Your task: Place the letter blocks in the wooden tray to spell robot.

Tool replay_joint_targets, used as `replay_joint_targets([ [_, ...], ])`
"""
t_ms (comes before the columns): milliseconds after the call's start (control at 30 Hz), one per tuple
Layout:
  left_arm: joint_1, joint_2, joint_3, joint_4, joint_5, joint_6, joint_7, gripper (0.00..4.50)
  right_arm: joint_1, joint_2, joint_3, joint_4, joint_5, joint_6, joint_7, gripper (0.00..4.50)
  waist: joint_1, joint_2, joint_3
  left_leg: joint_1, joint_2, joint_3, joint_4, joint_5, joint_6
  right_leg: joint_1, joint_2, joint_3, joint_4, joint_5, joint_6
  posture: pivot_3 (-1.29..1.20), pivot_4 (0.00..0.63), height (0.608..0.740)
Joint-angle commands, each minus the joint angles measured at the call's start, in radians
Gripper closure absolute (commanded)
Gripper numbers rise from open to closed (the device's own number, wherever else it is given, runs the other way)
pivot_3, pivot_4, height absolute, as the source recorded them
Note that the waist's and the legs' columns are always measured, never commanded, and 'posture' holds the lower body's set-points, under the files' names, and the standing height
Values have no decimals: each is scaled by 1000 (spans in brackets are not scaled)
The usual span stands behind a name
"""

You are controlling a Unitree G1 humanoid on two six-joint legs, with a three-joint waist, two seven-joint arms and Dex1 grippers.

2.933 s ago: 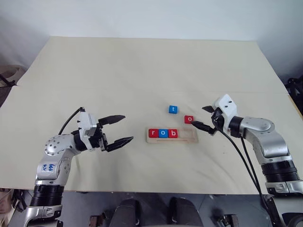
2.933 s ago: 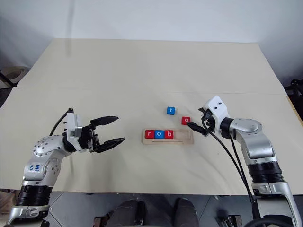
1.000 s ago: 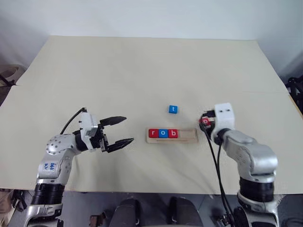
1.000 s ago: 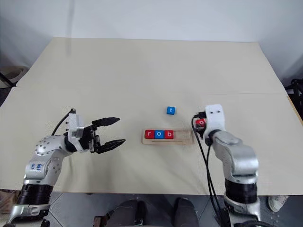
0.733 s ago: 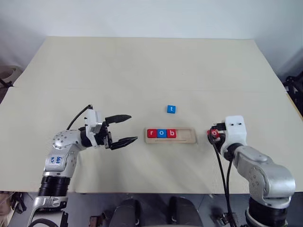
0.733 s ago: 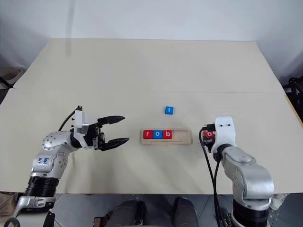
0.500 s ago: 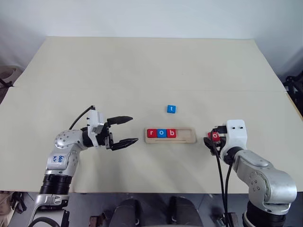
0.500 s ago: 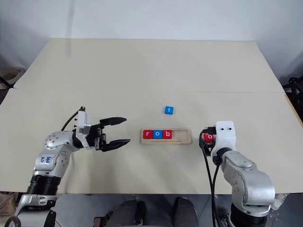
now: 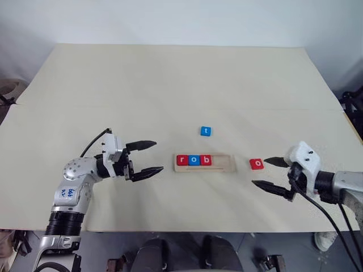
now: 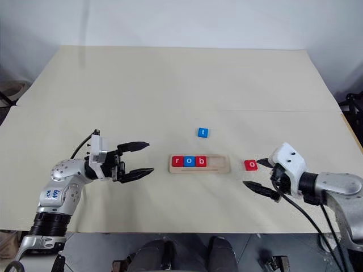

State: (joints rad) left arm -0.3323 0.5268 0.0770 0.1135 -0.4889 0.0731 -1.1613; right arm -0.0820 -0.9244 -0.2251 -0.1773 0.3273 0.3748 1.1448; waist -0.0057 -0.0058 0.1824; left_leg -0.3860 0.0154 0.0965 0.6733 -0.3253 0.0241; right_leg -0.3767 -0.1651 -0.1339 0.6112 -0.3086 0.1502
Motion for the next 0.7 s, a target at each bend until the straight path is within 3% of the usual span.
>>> replay_joint_targets([
  [33,23,14,27,-66,-13,-11,7,0,-131,-30,72,250,-57,-242,136,39,0,0,0,0,0,0,1,0,0,0,0,0,1,0,0,0,150,740],
  [233,63,28,29,-130,-32,8,-14,0,-383,-8,217,632,-155,-458,281,39,4,1,0,-1,1,-1,4,0,0,1,0,-1,1,0,0,0,150,740],
  [433,91,38,11,-191,-50,33,-45,0,-533,50,304,848,-217,-556,330,39,4,1,0,-2,1,-2,6,0,0,2,0,-2,1,0,0,0,150,740],
  [533,96,35,8,-206,-49,39,-44,0,-568,77,316,897,-227,-573,333,628,1,1,0,-2,1,-2,6,0,0,2,0,-2,1,0,0,0,150,740],
  [700,98,35,12,-210,-43,38,-35,0,-569,85,325,898,-222,-570,368,2301,1,1,0,-2,2,-3,7,0,0,2,0,-2,2,0,0,0,150,740],
])
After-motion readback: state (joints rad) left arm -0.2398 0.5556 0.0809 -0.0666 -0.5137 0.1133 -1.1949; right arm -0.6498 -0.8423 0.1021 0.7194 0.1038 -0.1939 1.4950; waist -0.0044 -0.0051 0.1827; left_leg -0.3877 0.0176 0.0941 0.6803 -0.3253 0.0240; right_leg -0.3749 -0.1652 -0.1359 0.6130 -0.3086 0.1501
